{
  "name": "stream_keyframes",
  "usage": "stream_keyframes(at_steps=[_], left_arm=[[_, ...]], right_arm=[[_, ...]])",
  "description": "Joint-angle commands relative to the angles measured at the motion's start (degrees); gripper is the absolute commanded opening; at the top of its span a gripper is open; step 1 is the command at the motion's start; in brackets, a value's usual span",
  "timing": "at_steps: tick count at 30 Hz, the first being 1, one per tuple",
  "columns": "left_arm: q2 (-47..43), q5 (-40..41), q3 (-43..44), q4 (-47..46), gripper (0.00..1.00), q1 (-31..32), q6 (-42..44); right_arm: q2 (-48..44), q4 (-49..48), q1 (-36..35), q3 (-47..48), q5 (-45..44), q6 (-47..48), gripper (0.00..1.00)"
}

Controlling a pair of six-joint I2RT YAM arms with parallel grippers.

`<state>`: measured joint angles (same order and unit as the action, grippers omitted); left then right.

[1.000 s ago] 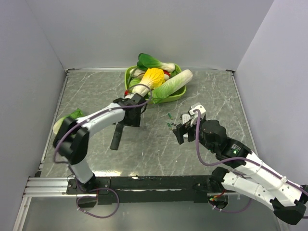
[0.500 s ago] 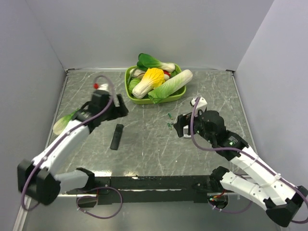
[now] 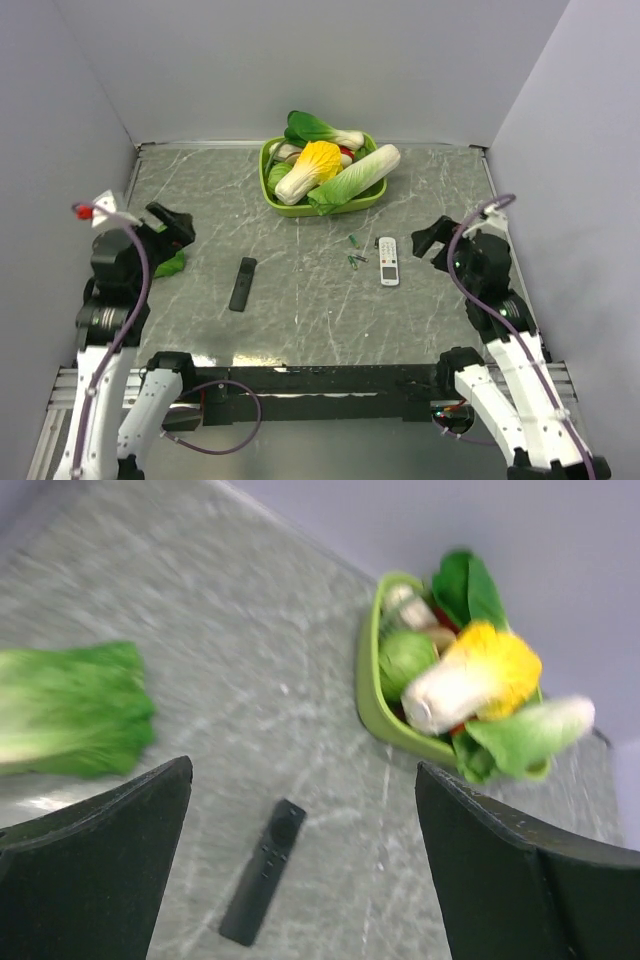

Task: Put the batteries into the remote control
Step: Reset both arms

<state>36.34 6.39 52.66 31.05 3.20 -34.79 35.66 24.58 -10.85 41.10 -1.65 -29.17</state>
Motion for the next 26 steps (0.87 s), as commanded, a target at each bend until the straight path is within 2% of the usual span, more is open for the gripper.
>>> stream_keyframes(at_steps=[1,5,8,14,26], left_arm=[[-8.46,12.93,3.40,2.88,0.97,-0.30,4.10],[-17.07,15.58,5.16,1.39,0.97,-0.30,7.18],[-19.10,16.19,7.36,2.08,0.97,-0.21,8.68],[-19.37,16.90,9.30,3.84,0.97,-0.21,7.89],[-19.90,13.56,5.87,1.82,0.97,-0.21,5.35]], right_arm=[[-9.00,0.56,-0.22,-0.75,-12.93,-4.23,1.00],[-14.21,-0.32,-1.36,-1.20,-16.01,-3.09,1.00],[-16.41,-0.85,-1.98,0.03,-17.94,-0.63,1.00],[-18.08,-1.11,-3.39,1.88,-20.67,2.97,1.00],[-21.07,-4.18,-3.65,-1.11,-17.60,4.21,1.00]])
